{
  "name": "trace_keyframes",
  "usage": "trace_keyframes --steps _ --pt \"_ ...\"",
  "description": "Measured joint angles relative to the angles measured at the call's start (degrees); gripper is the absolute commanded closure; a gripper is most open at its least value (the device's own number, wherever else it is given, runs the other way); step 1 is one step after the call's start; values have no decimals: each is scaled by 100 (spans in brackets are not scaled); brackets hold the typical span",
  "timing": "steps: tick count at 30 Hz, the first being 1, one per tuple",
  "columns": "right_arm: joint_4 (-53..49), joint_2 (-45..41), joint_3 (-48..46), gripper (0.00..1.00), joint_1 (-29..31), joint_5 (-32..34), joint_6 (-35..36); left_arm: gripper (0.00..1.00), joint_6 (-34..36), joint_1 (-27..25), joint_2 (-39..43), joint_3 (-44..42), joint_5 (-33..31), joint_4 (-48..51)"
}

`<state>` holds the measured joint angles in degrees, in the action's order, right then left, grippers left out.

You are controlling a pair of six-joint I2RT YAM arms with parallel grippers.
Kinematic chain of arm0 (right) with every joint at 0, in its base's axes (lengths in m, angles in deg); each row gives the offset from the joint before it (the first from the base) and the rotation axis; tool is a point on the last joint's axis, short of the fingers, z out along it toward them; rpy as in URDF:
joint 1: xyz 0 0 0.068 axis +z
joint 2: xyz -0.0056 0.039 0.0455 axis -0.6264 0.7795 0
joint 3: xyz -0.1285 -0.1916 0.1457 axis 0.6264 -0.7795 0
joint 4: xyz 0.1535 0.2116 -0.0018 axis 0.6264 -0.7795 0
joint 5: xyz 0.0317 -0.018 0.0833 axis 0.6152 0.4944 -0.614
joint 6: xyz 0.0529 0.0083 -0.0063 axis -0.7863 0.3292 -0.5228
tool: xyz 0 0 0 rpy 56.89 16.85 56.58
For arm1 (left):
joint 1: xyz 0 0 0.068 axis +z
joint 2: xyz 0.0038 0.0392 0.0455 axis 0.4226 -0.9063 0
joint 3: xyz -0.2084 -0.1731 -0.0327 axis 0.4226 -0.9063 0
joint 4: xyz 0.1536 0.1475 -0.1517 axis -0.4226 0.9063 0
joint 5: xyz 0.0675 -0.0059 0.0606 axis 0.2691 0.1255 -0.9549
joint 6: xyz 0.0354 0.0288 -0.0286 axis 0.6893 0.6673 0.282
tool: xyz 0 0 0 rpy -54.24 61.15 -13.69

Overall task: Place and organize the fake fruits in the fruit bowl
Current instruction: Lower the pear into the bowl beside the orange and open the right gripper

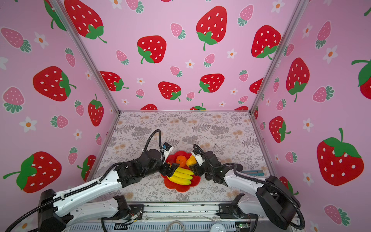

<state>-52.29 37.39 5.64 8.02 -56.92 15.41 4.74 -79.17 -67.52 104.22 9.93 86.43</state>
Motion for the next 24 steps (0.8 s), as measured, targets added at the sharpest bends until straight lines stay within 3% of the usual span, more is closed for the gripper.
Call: trace_keyframes --steps 7,9,12,17,24 --pt "-302 -553 9 14 35 334 -122 1 2 -2 0 0 -2 11" --pt "-505 -979 7 0 35 505 -302 1 4 0 2 0 17 35" --pt "-855 -1766 -59 1 55 778 -667 1 28 -4 28 0 197 118" --pt "-1954 -3023 -372 1 72 1561 -1961 1 57 -11 153 -2 597 264" --pt "-2975 -2883 -551 4 83 1823 -3329 1 219 -17 146 -2 866 330"
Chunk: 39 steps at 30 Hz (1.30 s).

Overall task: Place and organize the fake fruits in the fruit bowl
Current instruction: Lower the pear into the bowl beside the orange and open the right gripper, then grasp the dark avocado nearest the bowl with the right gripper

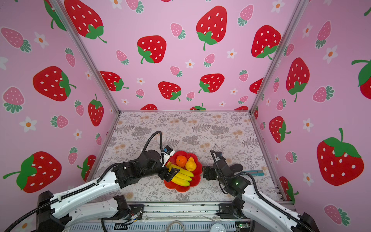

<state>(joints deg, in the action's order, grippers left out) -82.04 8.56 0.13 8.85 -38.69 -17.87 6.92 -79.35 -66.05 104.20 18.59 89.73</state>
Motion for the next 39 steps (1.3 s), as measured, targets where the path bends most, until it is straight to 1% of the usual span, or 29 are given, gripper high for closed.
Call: trace_keyframes --steps 4,6,9,11,12,14,16,17,18,21,24,28,30,35,39 --pt "-175 107 -127 7 0 -48 -361 1 70 -4 -74 0 42 -4" --pt "-192 208 -162 11 0 -81 -455 1 90 -7 -83 -24 37 -31" --pt "-111 339 -267 22 0 -127 -577 1 92 -9 -83 -111 35 -94" --pt "-57 450 -313 34 0 -160 -629 1 94 -9 -83 -155 33 -96" --pt "-46 505 -313 38 0 -160 -667 1 94 -9 -83 -166 31 -94" --pt "-9 649 -310 40 0 -168 -673 1 96 -9 -83 -175 20 -96" --pt "26 728 -304 48 0 -149 -675 1 98 -9 -83 -175 9 -96" --pt "33 741 -291 53 0 -140 -660 1 98 -9 -83 -177 -2 -96" --pt "28 748 -278 55 0 -127 -647 1 101 -11 -81 -177 -22 -96" --pt "-26 686 -162 56 7 -131 -457 1 101 -9 -61 -179 -96 -92" --pt "-24 372 79 57 94 -133 -273 1 96 -9 -24 -186 -201 -90" --pt "302 59 295 57 269 -271 -116 1 85 -9 24 -188 -341 -90" --pt "461 70 293 57 461 -356 -116 1 85 -9 24 -188 -380 -87" --pt "575 223 284 56 1193 -378 -282 1 83 -9 24 -188 -446 -81" --pt "597 404 284 56 1486 -365 -444 1 83 -9 24 -188 -483 -81"
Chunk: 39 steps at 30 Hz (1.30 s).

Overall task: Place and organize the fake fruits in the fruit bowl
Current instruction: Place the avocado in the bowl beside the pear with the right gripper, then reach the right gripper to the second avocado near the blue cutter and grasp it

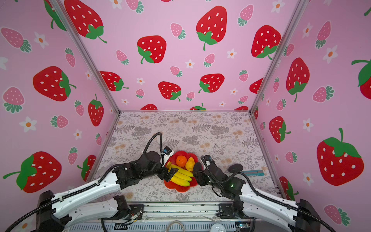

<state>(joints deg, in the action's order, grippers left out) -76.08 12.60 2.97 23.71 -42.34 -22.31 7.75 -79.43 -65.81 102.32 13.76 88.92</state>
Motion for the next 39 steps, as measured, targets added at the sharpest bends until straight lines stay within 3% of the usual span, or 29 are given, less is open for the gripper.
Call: trace_keyframes --steps 10,24,25,26,29,32,39 --pt "35 367 0 49 190 175 -243 1 7 0 2 0 4 7" --pt "-205 452 144 19 190 531 -175 1 365 0 289 -223 817 -179" --pt "-258 428 188 15 190 588 -173 1 374 0 291 -223 826 -192" --pt "-317 393 227 0 190 643 -199 1 380 0 289 -223 841 -201" --pt "-621 92 339 1 190 916 -273 1 393 0 254 -223 914 -267" --pt "-1191 -496 409 1 190 1425 -629 1 398 -2 144 -223 988 -372" --pt "-3182 -1569 706 1 -229 2736 -2339 1 452 -17 -140 -223 1486 -935"
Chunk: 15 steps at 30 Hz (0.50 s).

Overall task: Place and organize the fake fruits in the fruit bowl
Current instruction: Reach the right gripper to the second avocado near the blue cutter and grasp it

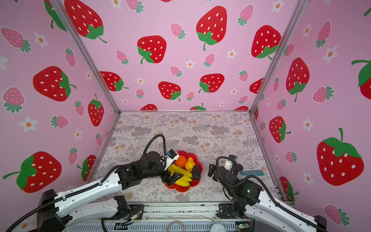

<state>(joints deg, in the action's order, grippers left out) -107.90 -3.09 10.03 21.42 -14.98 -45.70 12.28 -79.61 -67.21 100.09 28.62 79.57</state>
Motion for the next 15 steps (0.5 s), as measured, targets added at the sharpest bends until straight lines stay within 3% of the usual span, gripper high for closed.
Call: trace_keyframes --steps 6,15 --pt "-466 444 72 1 -1318 -127 -166 1 129 -4 -337 0 343 -413" --pt "184 1012 -2 1 -3853 -1421 957 1 293 -4 -323 -7 365 -621"
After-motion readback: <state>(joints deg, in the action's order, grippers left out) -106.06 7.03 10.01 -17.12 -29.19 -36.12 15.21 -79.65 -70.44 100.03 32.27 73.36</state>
